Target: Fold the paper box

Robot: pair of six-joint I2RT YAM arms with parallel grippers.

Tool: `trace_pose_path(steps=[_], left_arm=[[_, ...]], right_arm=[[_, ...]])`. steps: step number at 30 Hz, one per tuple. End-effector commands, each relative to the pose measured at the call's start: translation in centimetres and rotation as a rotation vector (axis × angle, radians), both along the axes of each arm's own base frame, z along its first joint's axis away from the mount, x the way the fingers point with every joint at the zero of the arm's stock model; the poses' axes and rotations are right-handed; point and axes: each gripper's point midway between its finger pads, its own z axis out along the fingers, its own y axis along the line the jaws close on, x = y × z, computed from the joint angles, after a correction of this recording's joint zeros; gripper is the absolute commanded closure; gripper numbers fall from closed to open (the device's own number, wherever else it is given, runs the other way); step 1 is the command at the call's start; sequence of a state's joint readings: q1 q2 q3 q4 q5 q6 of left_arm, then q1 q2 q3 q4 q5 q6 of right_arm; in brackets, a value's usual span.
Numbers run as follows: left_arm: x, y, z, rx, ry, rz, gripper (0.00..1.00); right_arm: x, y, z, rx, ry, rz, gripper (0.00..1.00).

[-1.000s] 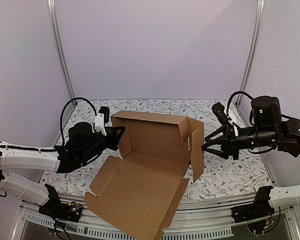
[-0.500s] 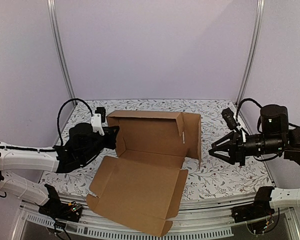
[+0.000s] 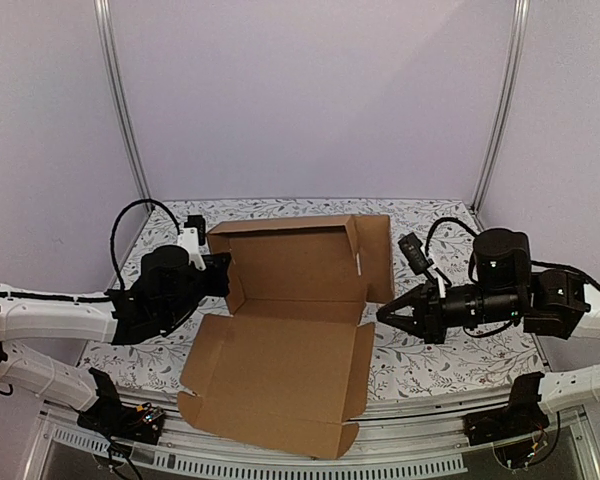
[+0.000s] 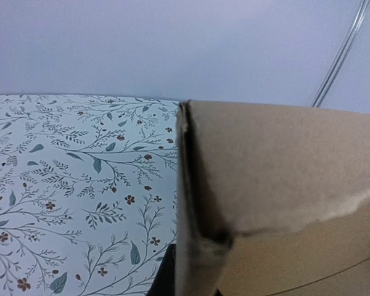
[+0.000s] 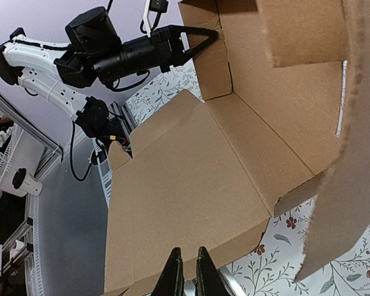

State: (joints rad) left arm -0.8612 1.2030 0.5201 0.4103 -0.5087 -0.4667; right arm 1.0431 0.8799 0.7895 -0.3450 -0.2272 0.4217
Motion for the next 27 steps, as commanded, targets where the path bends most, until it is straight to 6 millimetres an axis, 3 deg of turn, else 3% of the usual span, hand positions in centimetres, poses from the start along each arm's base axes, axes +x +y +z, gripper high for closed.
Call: trace_pose_path(steps=[1,5,10,21,27], left_arm=[[0.3,-0.3,1.3,-0.060,0.003,0.020,1.00],[0.2,-0.6,1.3,-0.075,0.018,0.007,1.00],[0.0,-0.5,1.3,-0.094,0.030,0.004,1.00],[0.4,-0.8,0.9,-0.235,0.091,-0.051,1.00],[0.3,-1.6,1.1,-0.325,0.126,-0.114,1.00]], right_arm=[[0.7,2.6,0.5,0.035,-0.025,-0.015,0.97],[1.2,3.3,-1.9,-0.018,-0.013,-0.037,1.00],[1.3,2.6,-4.3,-0.054,0.004,-0.070,1.00],[0.9,-0.8,-6.7,-0.049,0.020,-0.157,1.00],[0.6,-2.0,-6.9,0.000,0.025,-0.181,1.00]])
